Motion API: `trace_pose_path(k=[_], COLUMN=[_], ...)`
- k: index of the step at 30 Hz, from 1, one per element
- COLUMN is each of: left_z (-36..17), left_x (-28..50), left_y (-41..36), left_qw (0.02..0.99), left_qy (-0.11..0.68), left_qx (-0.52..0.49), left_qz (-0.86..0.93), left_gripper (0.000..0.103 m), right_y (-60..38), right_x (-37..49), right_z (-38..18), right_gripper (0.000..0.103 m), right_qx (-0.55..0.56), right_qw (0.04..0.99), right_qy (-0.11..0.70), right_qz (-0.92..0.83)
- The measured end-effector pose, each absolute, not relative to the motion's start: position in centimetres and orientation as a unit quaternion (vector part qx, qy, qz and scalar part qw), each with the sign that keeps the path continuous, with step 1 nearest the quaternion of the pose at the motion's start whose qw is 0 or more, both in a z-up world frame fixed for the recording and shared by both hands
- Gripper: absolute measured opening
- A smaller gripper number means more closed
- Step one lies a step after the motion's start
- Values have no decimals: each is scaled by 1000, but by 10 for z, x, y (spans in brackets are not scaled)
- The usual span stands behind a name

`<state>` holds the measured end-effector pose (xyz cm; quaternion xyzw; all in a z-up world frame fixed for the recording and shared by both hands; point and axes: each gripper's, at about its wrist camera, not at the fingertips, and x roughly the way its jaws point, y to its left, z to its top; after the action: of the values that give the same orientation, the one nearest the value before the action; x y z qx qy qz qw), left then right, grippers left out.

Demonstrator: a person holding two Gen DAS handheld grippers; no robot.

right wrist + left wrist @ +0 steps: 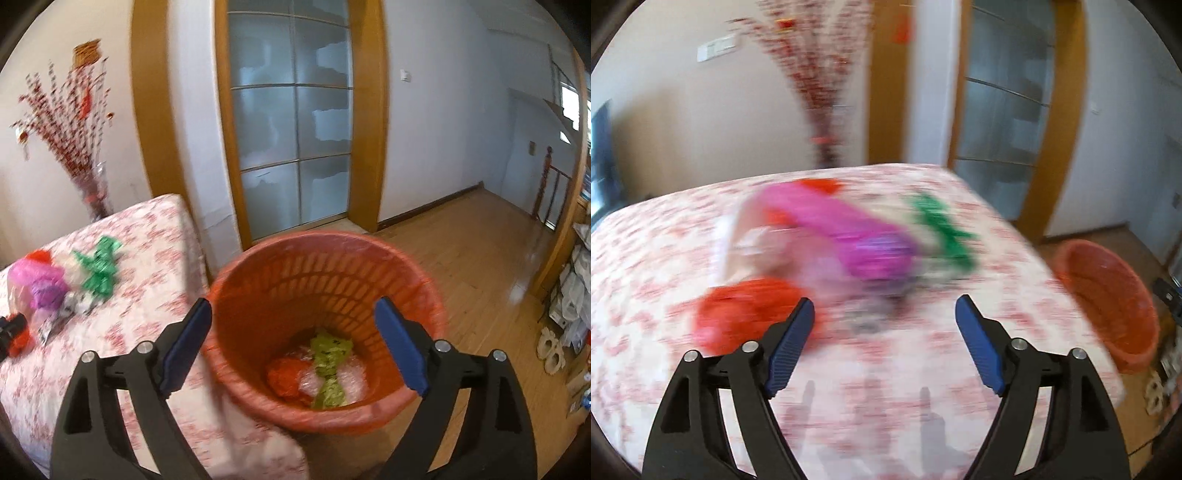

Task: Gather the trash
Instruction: 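Release the green bag and bubble wrap into the orange wastebasket, then grasp the red bag with the left gripper and lift it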

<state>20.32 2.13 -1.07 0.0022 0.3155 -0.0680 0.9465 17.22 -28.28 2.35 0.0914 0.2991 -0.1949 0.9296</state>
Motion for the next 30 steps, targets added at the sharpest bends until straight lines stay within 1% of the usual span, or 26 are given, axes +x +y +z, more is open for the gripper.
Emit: trace_pose_path(k=[3,5,11,14,20,22,25,30], left_z=[-14,-20,-39,-45,-47,-50,-52,-52], left_x=[212,221,246,251,254,253,247,243], left_y=[63,84,111,117,118,116,107,93], left_qw=[948,945,931,922,919,920,921,923], left_qy=[318,328,364,382,386,384,382,379], left_qx=[-3,-8,-37,-59,-68,-65,-54,-43], left_qz=[-24,-6,-9,-21,-35,-40,-46,-60], left_gripper=[86,86,86,86,85,81,76,76], right_y=[-260,-247,-206,-195,-181,-177,-172,-166], right_x=[180,183,196,199,203,204,205,207], right_z=[20,19,17,18,18,18,17,14], right_gripper=[90,90,90,90,90,90,90,90], right_qx=[86,81,57,51,48,47,44,44], right_qw=[932,933,936,936,936,935,935,933], right_qy=[309,314,328,331,338,340,343,349], right_qz=[-169,-156,-117,-107,-90,-86,-80,-71])
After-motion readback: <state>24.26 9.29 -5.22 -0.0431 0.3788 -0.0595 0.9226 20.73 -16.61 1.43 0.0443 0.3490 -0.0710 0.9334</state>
